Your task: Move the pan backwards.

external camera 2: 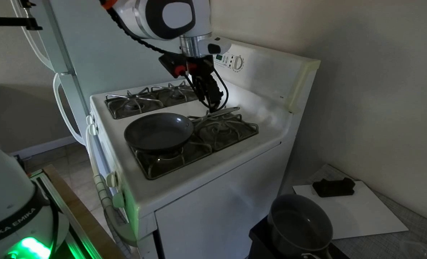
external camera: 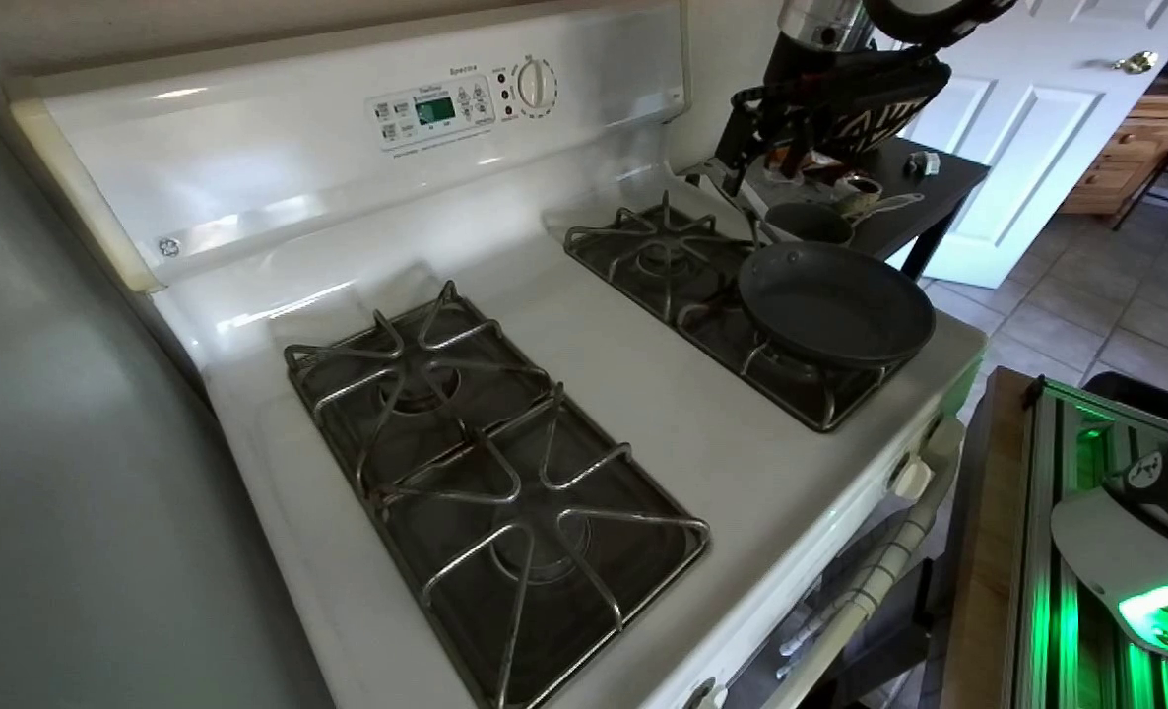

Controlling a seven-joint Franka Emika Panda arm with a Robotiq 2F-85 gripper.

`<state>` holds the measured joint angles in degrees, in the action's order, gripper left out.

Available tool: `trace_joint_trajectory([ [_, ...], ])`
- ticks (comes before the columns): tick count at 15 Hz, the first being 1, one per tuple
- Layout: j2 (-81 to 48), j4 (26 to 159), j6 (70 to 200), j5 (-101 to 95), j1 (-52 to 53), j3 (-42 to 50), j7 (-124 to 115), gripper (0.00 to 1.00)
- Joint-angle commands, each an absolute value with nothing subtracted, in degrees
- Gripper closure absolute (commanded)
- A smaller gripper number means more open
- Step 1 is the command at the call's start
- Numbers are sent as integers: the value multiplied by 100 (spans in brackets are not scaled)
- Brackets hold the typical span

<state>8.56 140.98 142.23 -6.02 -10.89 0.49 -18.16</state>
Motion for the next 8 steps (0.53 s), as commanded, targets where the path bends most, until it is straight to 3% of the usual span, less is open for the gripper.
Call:
trace_joint_trajectory([
  [1, 530, 13992, 14456, -721, -1010, 155, -2176, 0],
  [8, 485, 14134, 14453, -1000, -983, 185, -2411, 0],
])
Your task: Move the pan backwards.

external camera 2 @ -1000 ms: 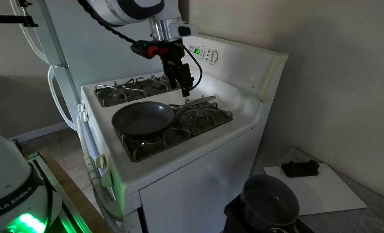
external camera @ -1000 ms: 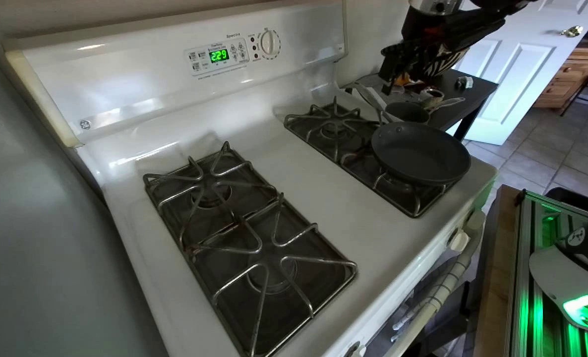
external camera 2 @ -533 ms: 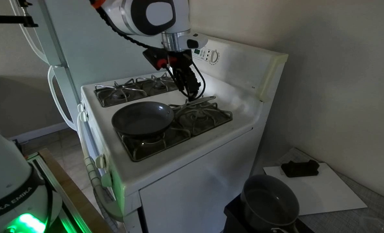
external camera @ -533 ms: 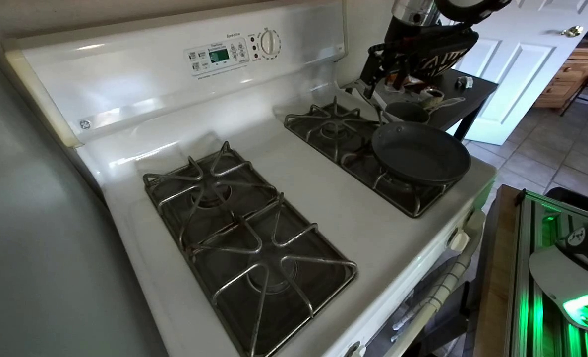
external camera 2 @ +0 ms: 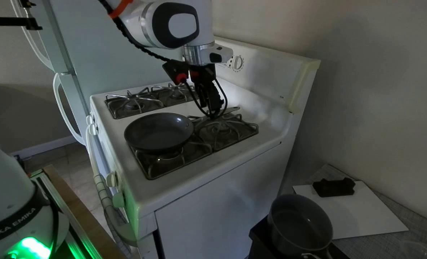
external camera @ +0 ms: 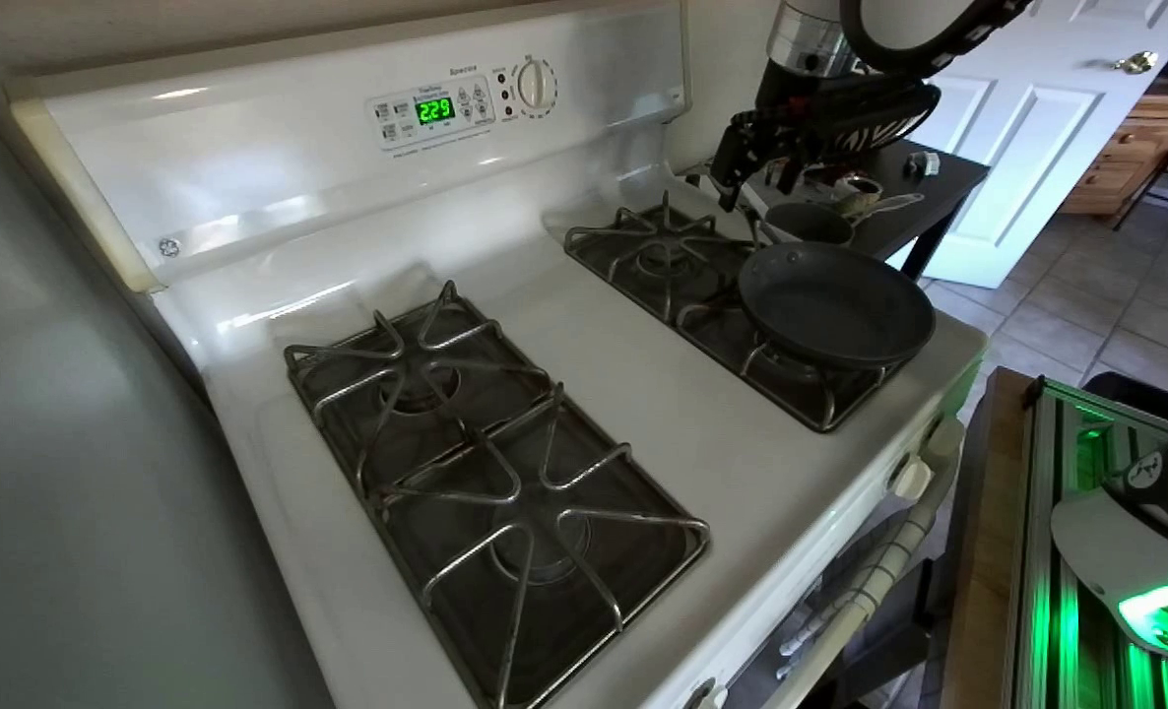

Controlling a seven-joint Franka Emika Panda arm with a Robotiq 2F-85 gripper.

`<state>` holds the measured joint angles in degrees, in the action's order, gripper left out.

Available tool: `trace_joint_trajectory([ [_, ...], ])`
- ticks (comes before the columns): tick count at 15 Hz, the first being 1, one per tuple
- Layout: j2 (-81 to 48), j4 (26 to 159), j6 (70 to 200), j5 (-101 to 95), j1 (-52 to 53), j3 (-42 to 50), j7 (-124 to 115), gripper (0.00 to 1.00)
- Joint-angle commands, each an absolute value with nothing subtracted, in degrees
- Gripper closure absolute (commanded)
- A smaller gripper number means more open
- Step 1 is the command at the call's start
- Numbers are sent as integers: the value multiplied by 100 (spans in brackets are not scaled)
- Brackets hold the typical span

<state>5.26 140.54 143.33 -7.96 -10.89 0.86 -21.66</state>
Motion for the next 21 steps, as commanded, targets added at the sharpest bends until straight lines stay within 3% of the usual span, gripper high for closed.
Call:
trace_joint_trajectory([
  [1, 479, 14143, 14464, -1023, -982, 189, -2447, 0],
  [4, 486, 14191, 14465, -1076, -975, 190, -2556, 6],
  [5, 481, 14198, 14459, -1078, -971, 188, -2584, 21],
  [8, 476, 14210, 14444, -1035, -948, 186, -2614, 48],
  [9, 471, 14210, 14435, -1038, -941, 185, -2622, 47],
  [10, 466, 14207, 14427, -1047, -934, 183, -2635, 15],
  [12, 458, 14205, 14426, -1041, -923, 184, -2652, 18],
  [13, 456, 14204, 14428, -1043, -920, 183, -2663, 23],
  [14, 455, 14202, 14428, -1038, -916, 184, -2672, 53],
  [15, 453, 14201, 14427, -1034, -912, 184, -2681, 47],
  [16, 444, 14194, 14423, -1038, -909, 184, -2695, 7],
  [17, 437, 14187, 14414, -1041, -906, 184, -2714, 10],
  [19, 415, 14183, 14423, -1053, -899, 180, -2749, 2],
  [21, 381, 14169, 14415, -1064, -885, 176, -2784, 0],
])
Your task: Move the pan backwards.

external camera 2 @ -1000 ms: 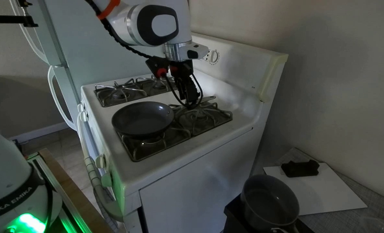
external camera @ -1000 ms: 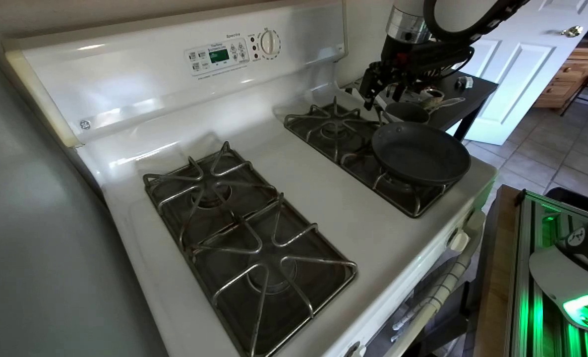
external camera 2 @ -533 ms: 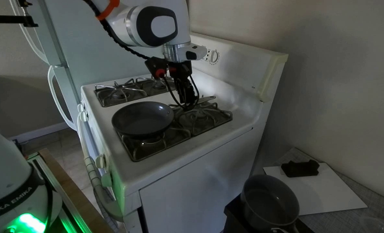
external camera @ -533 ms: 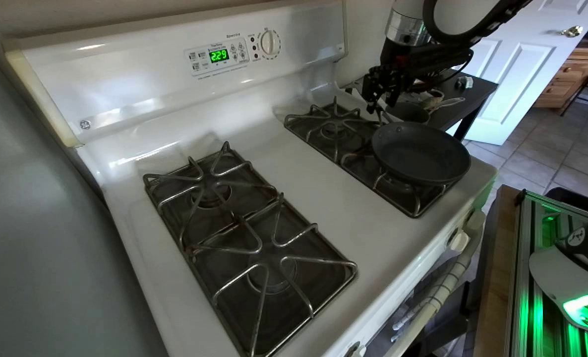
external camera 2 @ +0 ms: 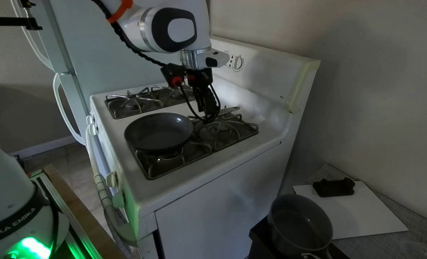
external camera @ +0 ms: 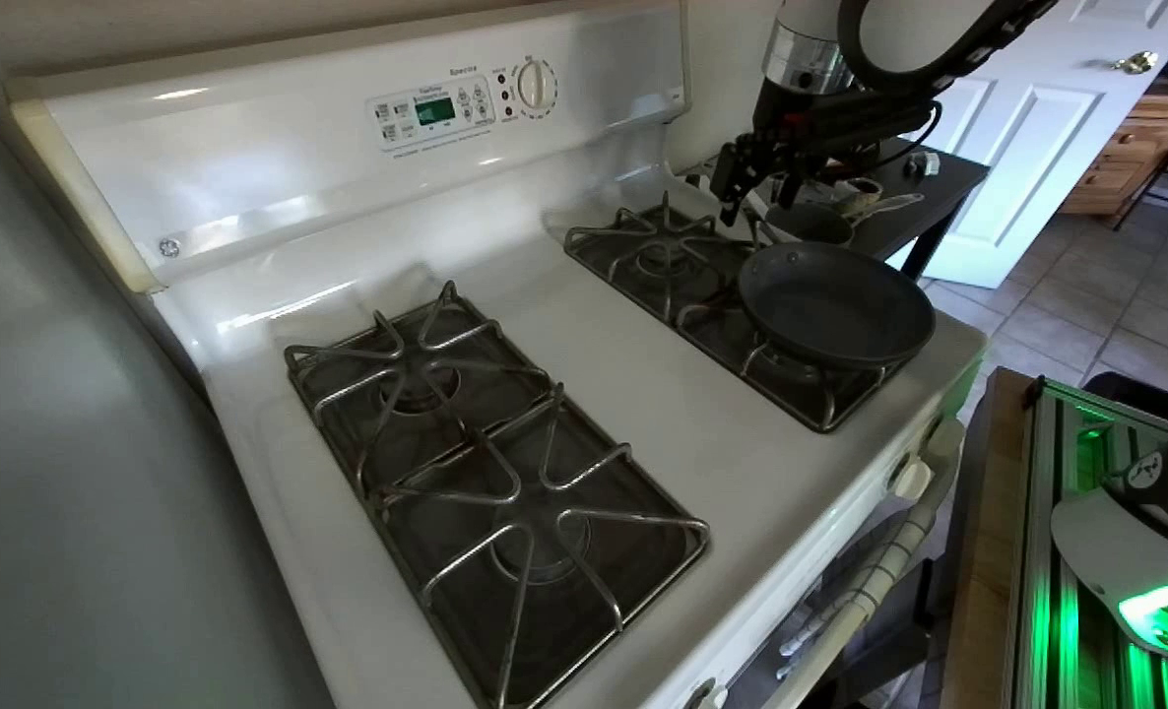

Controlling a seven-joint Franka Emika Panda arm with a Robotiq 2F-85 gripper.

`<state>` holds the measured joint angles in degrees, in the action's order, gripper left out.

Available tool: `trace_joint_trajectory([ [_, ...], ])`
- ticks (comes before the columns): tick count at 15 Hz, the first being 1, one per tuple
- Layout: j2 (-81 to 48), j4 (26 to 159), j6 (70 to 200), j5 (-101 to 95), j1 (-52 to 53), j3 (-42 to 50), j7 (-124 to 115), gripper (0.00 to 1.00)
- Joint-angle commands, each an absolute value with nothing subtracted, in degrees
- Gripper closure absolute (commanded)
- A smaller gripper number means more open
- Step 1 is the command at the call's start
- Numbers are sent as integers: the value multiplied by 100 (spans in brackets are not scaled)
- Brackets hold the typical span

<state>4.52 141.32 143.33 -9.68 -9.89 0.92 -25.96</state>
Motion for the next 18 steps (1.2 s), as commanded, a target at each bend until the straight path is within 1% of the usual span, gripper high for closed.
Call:
trace_joint_trajectory([
  [1, 363, 14161, 14403, -1060, -876, 175, -2793, 0],
  [2, 344, 14158, 14413, -1069, -869, 174, -2810, 7],
  [3, 324, 14149, 14413, -1066, -860, 172, -2838, 25],
  [4, 305, 14142, 14419, -1068, -854, 173, -2857, 35],
  [7, 254, 14126, 14425, -1069, -835, 177, -2911, 61],
  [12, 227, 14099, 14458, -1076, -812, 196, -2987, 99],
  [13, 242, 14086, 14462, -1085, -812, 201, -2996, 95],
  [18, 129, 13937, 14403, -1152, -809, 221, -3137, 95],
])
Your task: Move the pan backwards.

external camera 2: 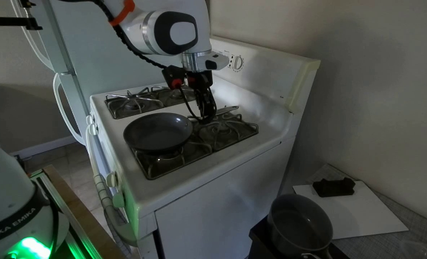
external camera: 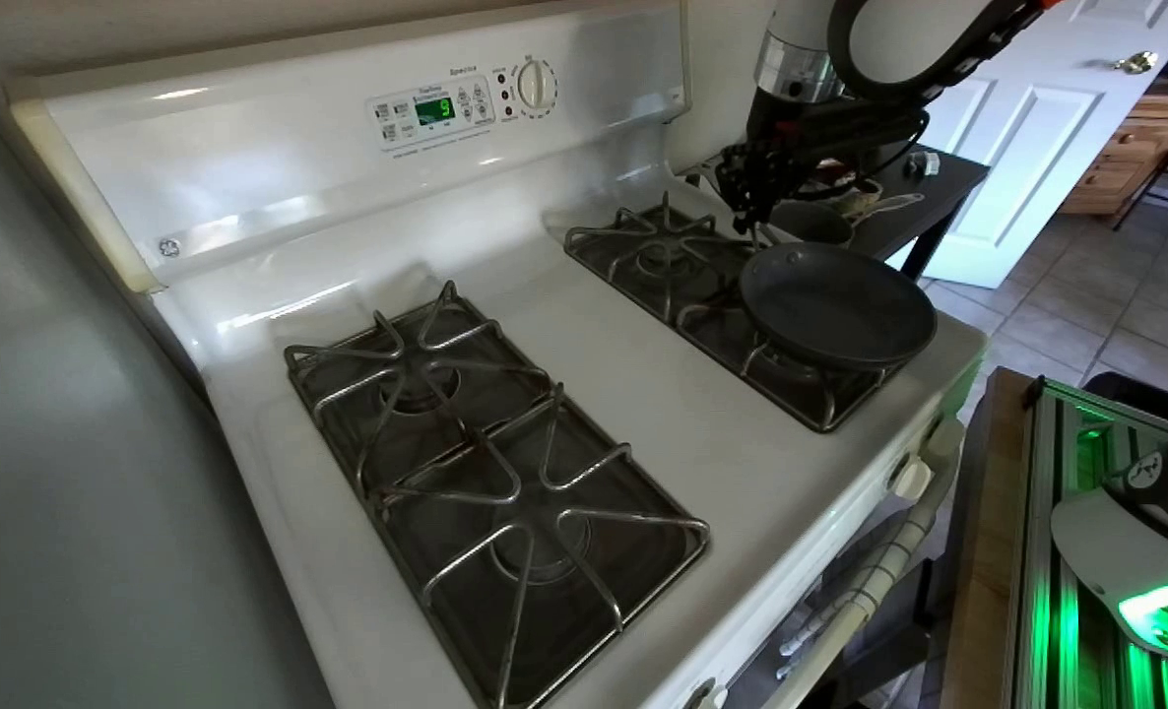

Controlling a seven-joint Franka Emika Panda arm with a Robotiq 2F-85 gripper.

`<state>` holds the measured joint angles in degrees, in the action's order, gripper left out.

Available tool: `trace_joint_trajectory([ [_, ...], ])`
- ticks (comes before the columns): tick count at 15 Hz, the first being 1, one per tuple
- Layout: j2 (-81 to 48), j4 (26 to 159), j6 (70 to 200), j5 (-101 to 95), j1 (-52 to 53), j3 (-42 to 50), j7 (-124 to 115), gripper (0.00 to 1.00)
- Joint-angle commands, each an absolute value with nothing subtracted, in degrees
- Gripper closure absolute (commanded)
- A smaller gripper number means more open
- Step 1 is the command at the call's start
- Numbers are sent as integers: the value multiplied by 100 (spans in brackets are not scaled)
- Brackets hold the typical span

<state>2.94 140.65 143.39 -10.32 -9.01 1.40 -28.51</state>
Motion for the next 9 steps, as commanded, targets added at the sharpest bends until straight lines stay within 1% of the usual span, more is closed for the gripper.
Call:
trace_joint_trajectory([
  [1, 51, 13855, 14367, -1177, -811, 225, -3262, 95],
  [9, -224, 13483, 14406, -1116, -701, 321, -3548, 95],
])
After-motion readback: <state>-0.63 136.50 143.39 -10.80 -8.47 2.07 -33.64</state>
